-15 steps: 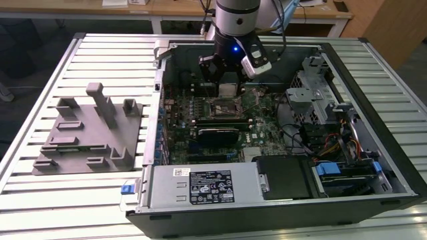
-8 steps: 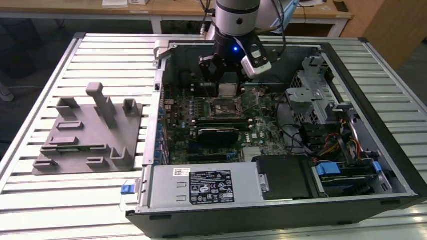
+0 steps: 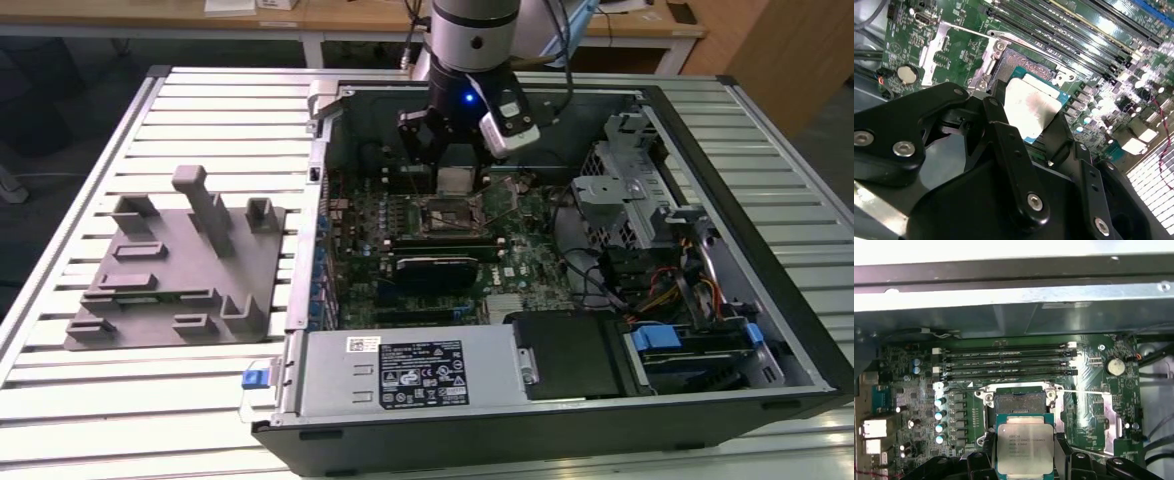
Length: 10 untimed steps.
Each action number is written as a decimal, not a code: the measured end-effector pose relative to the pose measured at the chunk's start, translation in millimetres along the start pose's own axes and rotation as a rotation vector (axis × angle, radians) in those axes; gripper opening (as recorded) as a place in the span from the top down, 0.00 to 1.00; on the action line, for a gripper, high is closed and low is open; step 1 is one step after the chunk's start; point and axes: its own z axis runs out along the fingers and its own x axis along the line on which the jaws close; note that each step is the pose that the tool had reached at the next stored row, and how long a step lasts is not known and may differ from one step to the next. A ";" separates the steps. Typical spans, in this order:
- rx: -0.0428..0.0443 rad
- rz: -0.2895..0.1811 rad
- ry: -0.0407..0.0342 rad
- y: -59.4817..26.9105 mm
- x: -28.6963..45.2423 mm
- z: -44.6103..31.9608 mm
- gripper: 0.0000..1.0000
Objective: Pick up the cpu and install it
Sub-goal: 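Place the cpu into insertion slot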
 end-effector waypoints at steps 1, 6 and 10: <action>0.0002 0.014 -0.0006 0.0 0.0 0.0 0.46; 0.0018 0.082 -0.0034 0.0 0.0 0.0 0.46; 0.0034 0.143 -0.0059 0.0 0.0 0.1 0.46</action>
